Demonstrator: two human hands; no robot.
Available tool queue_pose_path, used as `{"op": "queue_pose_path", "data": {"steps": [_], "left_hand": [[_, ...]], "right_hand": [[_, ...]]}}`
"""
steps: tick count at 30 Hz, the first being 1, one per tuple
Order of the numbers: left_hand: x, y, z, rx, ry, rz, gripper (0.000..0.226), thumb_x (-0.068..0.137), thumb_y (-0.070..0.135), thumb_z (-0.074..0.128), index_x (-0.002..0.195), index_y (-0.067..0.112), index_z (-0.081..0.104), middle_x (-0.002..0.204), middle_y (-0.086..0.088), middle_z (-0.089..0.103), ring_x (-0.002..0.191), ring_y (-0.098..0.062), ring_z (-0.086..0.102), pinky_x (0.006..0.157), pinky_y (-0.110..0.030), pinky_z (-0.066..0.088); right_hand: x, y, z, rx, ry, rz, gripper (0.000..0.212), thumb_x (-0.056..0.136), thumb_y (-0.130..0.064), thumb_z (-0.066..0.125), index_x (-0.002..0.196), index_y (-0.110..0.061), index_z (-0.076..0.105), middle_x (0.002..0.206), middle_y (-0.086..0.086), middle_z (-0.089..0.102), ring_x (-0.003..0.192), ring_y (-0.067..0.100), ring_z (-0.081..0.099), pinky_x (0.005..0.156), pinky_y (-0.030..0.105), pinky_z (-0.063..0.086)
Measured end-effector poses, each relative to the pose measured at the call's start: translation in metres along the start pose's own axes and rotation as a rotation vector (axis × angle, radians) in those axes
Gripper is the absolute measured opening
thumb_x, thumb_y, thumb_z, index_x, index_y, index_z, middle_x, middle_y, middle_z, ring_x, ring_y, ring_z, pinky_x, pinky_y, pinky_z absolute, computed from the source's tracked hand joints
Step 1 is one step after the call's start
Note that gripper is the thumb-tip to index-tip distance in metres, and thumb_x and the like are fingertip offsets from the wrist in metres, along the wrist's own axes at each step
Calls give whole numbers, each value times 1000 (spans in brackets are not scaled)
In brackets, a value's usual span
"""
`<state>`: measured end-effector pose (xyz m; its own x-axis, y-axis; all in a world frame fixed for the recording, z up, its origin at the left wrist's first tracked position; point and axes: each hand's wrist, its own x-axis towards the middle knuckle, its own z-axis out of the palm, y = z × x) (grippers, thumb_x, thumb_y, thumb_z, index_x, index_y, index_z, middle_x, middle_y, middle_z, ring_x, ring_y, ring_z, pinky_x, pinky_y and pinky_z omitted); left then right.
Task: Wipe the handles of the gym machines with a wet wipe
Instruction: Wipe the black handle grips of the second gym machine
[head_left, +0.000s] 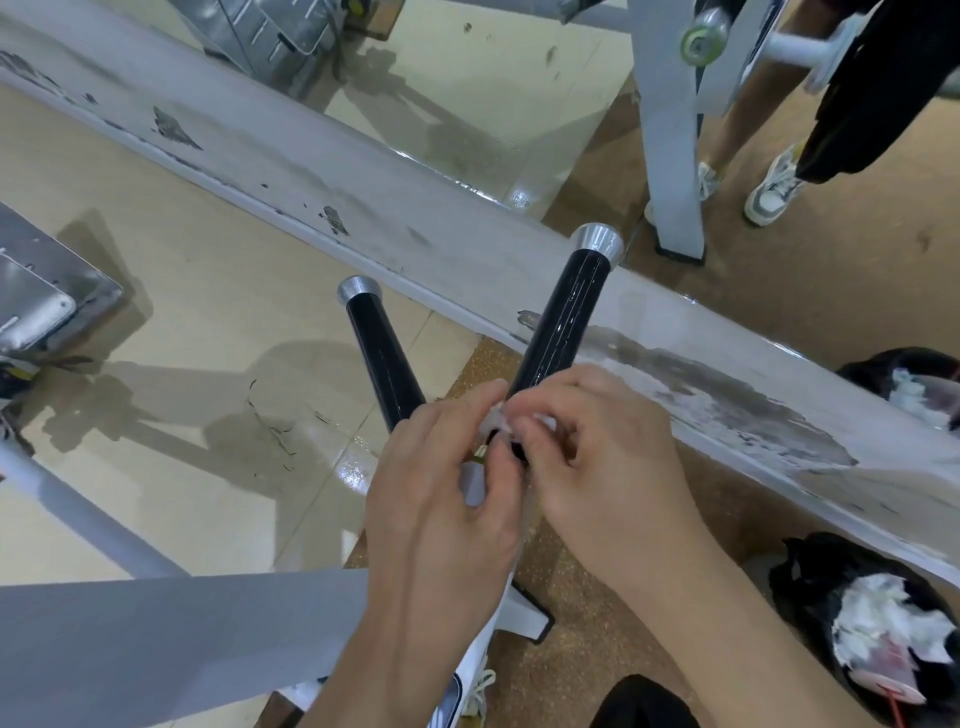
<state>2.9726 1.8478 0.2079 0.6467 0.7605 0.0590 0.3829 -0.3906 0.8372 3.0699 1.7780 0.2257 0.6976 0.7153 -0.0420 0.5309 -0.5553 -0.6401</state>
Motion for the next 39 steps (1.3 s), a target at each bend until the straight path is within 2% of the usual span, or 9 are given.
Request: {"op": "queue_pose_path", "data": {"steps": [3, 7, 12, 17, 23, 28, 32, 34, 39], "left_hand": [[1, -1, 1, 13, -18, 8, 32, 88, 28, 48, 115, 29, 65, 92, 16, 61, 80, -2, 56, 73, -15, 42], [2, -2, 1, 46, -44, 3, 34, 88, 30, 45, 112, 24, 69, 93, 16, 61, 81, -6, 59, 73, -15, 42], [2, 0, -2, 32, -75, -19, 39, 87, 34, 42, 120, 32, 63, 94, 20, 59, 81, -3, 58, 73, -15, 43], [5, 2, -2, 106, -112, 7, 42, 88, 33, 37, 123, 33, 60, 92, 17, 56, 78, -4, 56, 65, -11, 39], [15, 5, -6, 170, -246, -8, 41, 88, 36, 33, 122, 46, 52, 84, 19, 50, 77, 0, 51, 57, -11, 34], [30, 11, 2, 139, -308, 9, 27, 92, 36, 46, 110, 53, 55, 72, 14, 47, 80, 0, 47, 65, -13, 39], [29, 6, 5, 92, -222, 13, 33, 90, 31, 58, 110, 56, 60, 78, 15, 52, 78, 1, 51, 65, -9, 39], [31, 5, 6, 107, -197, 29, 29, 90, 31, 60, 105, 56, 62, 77, 14, 54, 76, 0, 52, 63, -11, 41], [31, 9, 8, 193, -178, 74, 28, 89, 39, 48, 111, 44, 66, 78, 10, 52, 67, -9, 54, 52, -27, 45]], "right_hand": [[6, 0, -6, -78, -135, -49, 11, 89, -16, 62, 88, -22, 71, 89, -10, 57, 73, 1, 48, 67, 11, 41], [27, 5, -1, -86, 68, 50, 13, 90, -16, 59, 92, -15, 71, 95, -4, 59, 79, 5, 50, 70, 6, 35], [10, 1, -9, -114, -96, 16, 13, 90, -18, 59, 89, -23, 71, 90, -9, 62, 79, 4, 54, 72, 15, 41], [22, 6, 1, -66, 120, 101, 12, 88, -12, 61, 83, -17, 70, 89, -5, 61, 78, 4, 53, 70, 14, 38], [17, 9, -3, -30, 45, 26, 12, 86, -9, 63, 82, -16, 71, 87, -6, 60, 78, 3, 50, 74, 9, 38], [12, 14, 7, 122, 216, 92, 12, 84, -6, 64, 82, -16, 71, 83, -11, 58, 72, -4, 51, 68, 4, 38], [5, 22, 12, 367, 268, 168, 15, 83, -9, 66, 81, -23, 70, 82, -10, 62, 72, 9, 60, 64, 34, 53], [19, 23, 17, 427, 392, 274, 18, 83, -5, 66, 81, -22, 71, 83, -7, 62, 76, 11, 61, 70, 37, 54], [-6, 5, 23, 675, 448, 429, 14, 83, -14, 70, 92, -25, 75, 96, -2, 67, 87, 8, 66, 73, 16, 51]]}}
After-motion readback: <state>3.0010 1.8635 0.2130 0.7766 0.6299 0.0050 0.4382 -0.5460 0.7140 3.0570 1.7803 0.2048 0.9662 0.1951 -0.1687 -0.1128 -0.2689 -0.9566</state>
